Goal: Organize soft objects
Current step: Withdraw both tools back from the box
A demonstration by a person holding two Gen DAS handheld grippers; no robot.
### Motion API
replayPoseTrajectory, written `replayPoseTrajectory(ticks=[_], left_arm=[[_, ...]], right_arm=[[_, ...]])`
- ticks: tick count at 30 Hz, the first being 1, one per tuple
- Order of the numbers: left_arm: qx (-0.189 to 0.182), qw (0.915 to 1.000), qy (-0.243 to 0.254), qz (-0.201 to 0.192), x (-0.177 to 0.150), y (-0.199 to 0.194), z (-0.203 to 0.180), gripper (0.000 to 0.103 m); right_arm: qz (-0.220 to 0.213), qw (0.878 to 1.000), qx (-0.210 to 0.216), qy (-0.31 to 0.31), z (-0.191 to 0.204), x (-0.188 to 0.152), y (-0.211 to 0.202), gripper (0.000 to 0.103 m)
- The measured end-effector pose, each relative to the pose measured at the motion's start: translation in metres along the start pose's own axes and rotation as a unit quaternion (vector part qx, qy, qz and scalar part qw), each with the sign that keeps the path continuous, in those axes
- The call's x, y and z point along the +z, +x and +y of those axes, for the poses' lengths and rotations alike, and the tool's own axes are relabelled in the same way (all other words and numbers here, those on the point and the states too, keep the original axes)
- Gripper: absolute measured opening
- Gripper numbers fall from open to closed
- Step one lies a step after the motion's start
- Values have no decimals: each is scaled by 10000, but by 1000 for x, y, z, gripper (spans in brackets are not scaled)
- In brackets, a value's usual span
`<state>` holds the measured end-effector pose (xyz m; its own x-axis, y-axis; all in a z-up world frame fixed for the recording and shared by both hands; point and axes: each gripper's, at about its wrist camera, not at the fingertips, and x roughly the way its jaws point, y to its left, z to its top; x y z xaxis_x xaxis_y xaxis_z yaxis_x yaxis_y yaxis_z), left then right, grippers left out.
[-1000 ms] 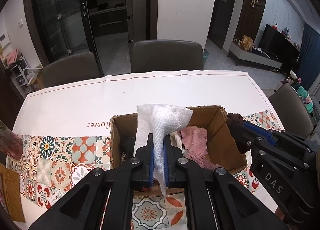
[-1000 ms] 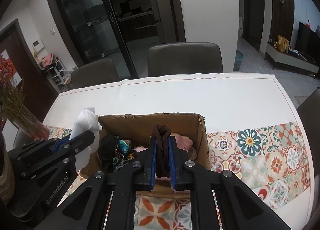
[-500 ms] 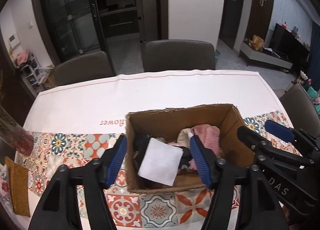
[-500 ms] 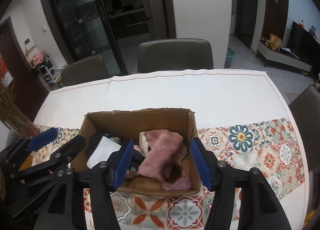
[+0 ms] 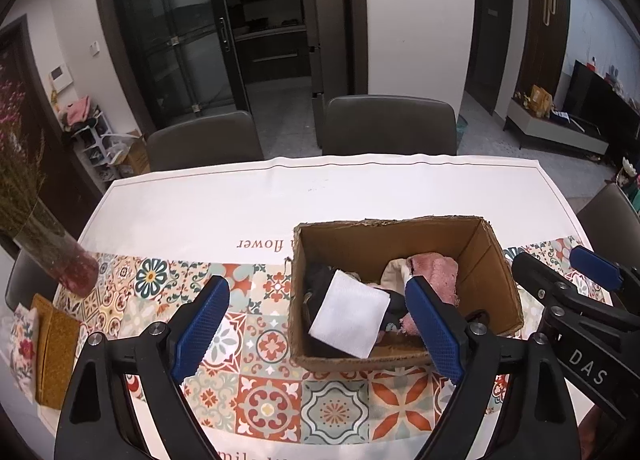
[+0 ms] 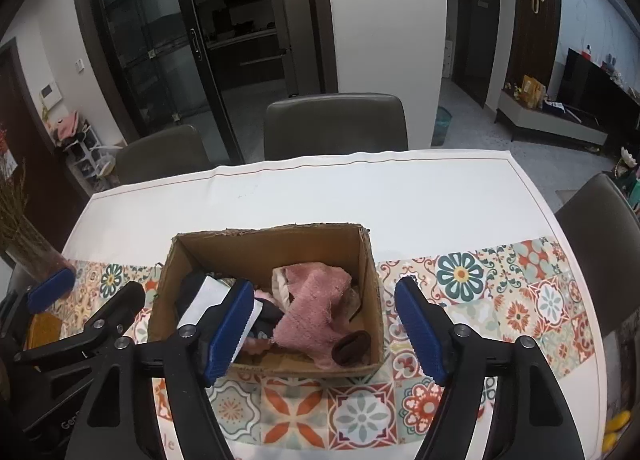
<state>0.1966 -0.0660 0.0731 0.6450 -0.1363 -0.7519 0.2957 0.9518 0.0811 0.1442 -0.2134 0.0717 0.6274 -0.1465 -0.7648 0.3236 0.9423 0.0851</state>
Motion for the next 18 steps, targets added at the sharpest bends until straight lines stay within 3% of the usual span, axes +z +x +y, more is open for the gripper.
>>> replayPoseTrajectory(ticks=[10, 18], left_arm=[[66, 9999, -114, -70, -17, -27, 2, 99], [56, 9996, -246, -150, -32, -45, 1, 100]], right_arm=[[-96, 9999, -85, 10, -3, -14, -26, 74], [-215, 9997, -59, 117, -10, -25, -48, 74]])
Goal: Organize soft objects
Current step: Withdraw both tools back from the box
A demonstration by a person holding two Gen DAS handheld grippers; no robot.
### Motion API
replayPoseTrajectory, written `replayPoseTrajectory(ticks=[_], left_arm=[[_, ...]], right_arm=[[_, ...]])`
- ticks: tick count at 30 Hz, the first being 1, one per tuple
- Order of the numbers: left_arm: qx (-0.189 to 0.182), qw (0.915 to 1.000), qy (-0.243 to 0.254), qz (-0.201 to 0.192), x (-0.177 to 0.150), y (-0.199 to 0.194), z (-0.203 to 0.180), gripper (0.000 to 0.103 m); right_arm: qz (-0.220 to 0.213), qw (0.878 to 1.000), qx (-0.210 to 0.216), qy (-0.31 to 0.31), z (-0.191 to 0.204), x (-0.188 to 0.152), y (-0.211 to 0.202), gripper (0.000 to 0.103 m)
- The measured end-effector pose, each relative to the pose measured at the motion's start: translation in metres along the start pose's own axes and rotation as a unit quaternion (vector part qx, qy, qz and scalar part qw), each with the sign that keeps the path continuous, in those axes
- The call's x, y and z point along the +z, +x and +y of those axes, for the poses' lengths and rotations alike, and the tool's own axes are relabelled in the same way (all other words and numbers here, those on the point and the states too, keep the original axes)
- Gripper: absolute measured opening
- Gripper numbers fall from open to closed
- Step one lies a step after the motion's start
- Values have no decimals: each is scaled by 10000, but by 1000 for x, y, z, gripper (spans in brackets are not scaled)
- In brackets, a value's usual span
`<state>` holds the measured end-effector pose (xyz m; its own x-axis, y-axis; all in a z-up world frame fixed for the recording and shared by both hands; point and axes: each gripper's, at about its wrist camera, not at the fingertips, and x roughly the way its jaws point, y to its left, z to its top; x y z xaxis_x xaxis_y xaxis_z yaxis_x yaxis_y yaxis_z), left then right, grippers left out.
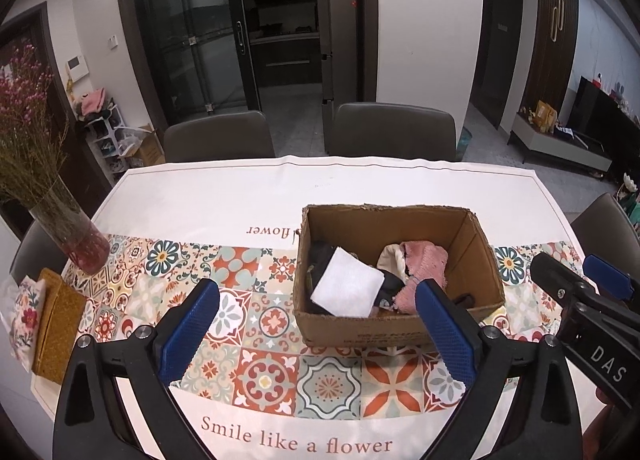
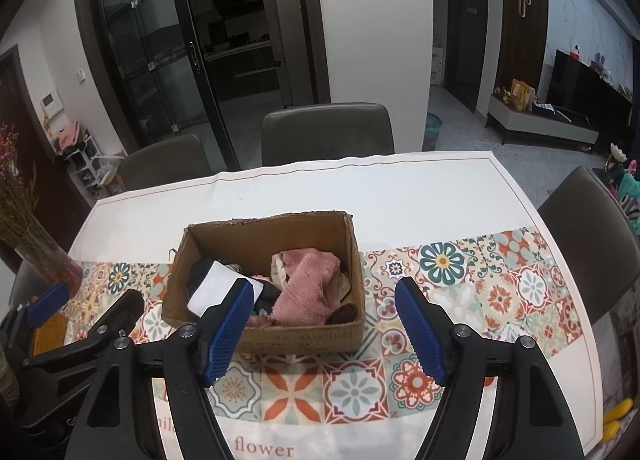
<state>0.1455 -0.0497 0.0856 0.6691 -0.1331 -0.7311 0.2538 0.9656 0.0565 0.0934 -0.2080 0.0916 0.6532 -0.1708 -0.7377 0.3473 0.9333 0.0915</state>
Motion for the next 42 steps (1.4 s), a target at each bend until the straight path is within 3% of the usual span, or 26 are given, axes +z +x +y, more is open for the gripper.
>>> replayPoseTrajectory(ticks=[12, 20, 42], left_arm=[[32, 9998, -142, -151, -28, -31, 4, 103], [157, 9998, -129, -4, -52, -37, 8, 103], [70, 9998, -79, 156, -100, -60, 14, 103]], right_arm=[[-136, 9999, -42, 63, -6, -23, -26, 74], [-89, 9998, -145, -56, -4, -47, -33, 74], [-214, 9994, -251, -69, -2, -98, -70, 74]])
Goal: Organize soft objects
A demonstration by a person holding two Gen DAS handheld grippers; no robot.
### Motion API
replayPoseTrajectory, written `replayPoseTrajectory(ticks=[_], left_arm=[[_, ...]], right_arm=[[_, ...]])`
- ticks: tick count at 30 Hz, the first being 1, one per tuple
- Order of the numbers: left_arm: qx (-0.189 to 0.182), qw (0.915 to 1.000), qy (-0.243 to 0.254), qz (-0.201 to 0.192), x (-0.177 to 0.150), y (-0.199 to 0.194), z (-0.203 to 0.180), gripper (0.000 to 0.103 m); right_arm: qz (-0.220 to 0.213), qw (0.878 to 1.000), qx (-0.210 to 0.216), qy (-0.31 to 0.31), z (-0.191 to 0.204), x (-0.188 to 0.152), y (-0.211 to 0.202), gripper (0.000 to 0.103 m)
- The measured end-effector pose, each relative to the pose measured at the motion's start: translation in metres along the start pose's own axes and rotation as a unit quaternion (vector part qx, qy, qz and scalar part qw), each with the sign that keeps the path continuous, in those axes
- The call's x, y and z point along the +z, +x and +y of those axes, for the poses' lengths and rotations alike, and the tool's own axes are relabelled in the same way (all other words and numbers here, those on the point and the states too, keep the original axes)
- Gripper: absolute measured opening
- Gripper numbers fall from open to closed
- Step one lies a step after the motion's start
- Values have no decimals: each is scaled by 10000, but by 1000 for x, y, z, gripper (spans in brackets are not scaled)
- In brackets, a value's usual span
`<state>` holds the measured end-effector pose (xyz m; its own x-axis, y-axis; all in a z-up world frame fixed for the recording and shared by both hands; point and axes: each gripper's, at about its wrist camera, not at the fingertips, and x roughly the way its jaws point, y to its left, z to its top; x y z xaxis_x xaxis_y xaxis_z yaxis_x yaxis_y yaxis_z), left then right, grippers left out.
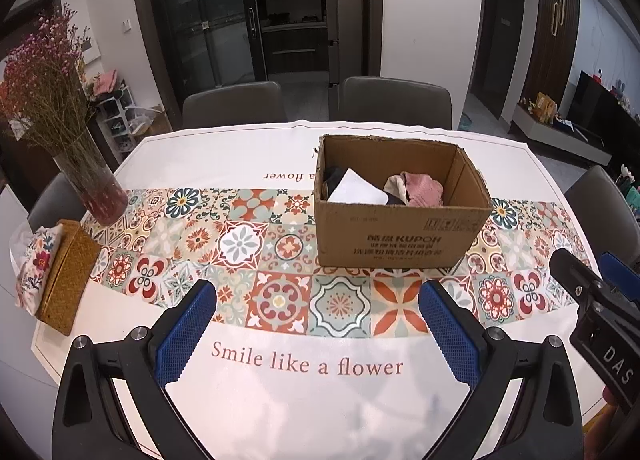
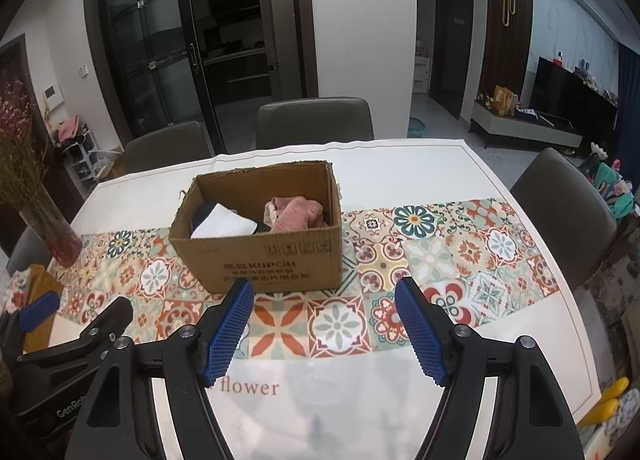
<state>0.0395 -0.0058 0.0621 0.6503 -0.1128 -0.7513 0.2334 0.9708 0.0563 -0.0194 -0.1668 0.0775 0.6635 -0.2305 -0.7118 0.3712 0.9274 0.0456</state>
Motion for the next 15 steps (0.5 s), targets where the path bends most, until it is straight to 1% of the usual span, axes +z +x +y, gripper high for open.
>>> replayPoseTrajectory(ticks=[3, 8, 12, 15], left_arm=[[12, 10000, 3, -32, -7, -6, 1, 103], [209, 9996, -46, -207, -21, -18, 8, 103], [273, 9995, -16, -166, -29, -21, 11, 103], [259, 9996, -46, -94, -34, -22, 12, 103]], right_arm=[[17, 10000, 39, 0, 1, -9, -4, 74], [32, 9999, 68, -73, 5, -22, -11, 74], [36, 9999, 110, -71, 4, -31, -15, 74], [123, 9998, 176, -46, 3, -37, -14, 74]])
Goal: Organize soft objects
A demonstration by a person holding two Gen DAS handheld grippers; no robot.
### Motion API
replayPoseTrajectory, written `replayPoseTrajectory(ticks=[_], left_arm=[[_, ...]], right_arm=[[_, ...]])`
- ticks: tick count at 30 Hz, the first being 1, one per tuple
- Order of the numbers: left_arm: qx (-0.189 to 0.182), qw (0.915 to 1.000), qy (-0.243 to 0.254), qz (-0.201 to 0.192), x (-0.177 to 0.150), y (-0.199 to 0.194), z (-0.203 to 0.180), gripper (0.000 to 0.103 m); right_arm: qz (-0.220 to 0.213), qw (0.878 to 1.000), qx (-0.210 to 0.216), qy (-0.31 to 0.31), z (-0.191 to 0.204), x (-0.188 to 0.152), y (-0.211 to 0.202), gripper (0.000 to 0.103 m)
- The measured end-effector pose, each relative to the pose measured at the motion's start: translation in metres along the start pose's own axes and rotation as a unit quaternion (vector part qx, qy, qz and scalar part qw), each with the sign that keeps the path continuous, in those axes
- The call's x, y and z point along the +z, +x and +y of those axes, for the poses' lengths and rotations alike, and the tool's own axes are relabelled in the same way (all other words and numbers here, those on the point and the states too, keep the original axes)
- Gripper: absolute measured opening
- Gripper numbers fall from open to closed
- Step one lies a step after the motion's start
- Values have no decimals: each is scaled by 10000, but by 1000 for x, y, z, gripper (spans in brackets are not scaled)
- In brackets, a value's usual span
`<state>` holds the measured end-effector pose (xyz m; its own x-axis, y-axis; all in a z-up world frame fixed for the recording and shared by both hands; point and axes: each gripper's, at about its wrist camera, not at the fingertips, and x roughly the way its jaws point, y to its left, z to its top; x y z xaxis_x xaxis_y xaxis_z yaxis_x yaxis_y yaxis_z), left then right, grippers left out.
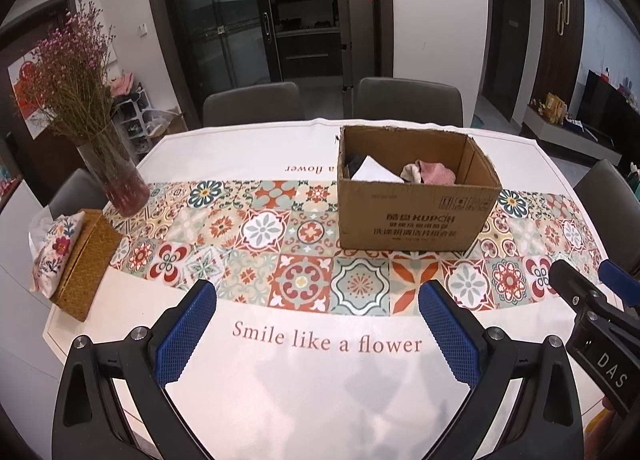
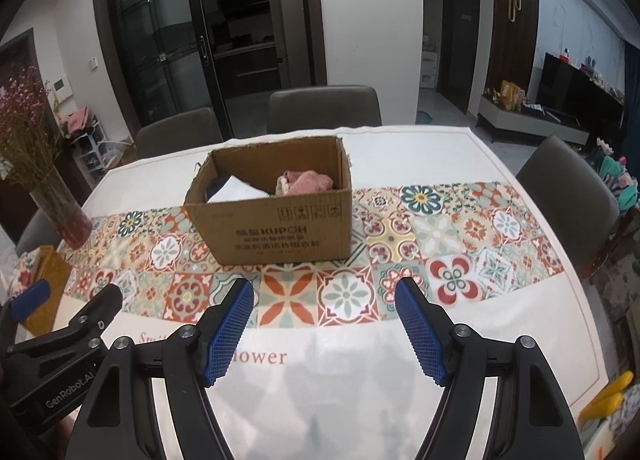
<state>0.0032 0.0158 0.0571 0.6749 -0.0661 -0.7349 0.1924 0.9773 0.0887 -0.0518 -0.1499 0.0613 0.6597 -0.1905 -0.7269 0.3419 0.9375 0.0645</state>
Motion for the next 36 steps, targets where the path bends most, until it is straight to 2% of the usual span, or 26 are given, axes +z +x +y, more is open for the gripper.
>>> replayPoseTrajectory(ticks=[19, 36], left_arm=[[10, 9998, -124, -152, -23, -22, 2, 103], [41, 9997, -134, -204, -26, -28, 3, 103]], right_arm=[[-243, 9997, -11, 46, -2, -28, -31, 74], [-153, 9998, -41, 155, -7, -34, -31, 74]])
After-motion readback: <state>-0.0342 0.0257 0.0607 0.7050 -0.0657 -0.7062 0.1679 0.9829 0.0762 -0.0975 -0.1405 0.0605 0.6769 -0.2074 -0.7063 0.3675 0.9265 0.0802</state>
